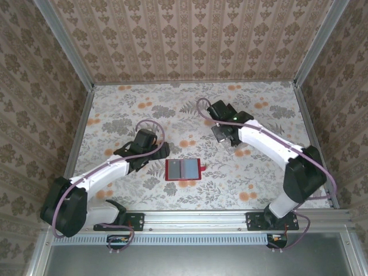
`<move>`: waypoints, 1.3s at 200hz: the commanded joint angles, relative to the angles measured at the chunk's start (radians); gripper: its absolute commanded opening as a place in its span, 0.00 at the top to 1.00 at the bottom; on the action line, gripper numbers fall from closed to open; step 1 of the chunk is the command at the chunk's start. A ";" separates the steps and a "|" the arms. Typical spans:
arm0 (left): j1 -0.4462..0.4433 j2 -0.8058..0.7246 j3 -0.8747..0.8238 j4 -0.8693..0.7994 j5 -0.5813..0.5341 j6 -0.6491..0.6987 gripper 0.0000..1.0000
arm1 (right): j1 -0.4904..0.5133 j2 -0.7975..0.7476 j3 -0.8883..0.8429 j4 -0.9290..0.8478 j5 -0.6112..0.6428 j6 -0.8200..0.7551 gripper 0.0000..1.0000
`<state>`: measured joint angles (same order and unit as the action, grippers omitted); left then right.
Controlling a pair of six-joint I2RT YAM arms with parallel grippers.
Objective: Put the credit cards into the card holder
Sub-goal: Pick up the credit card from the storage box.
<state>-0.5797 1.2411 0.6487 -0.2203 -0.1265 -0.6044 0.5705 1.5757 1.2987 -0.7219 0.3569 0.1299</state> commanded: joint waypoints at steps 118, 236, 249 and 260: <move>-0.130 -0.047 -0.037 -0.164 -0.051 0.039 0.00 | 0.212 -0.194 -0.603 0.919 -0.473 0.830 1.00; -0.281 0.158 0.022 -0.182 -0.153 -0.037 0.00 | 0.228 -0.127 -0.703 1.035 -0.485 0.862 1.00; -0.281 0.155 0.009 -0.187 -0.160 -0.050 0.00 | 0.229 -0.116 -0.706 1.045 -0.489 0.864 1.00; -0.280 0.152 0.000 -0.194 -0.165 -0.060 0.00 | 0.229 -0.105 -0.708 1.052 -0.492 0.863 1.00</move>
<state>-0.8566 1.3964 0.6617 -0.3729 -0.2489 -0.6197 0.7959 1.4460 0.6018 0.2764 -0.1143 0.9771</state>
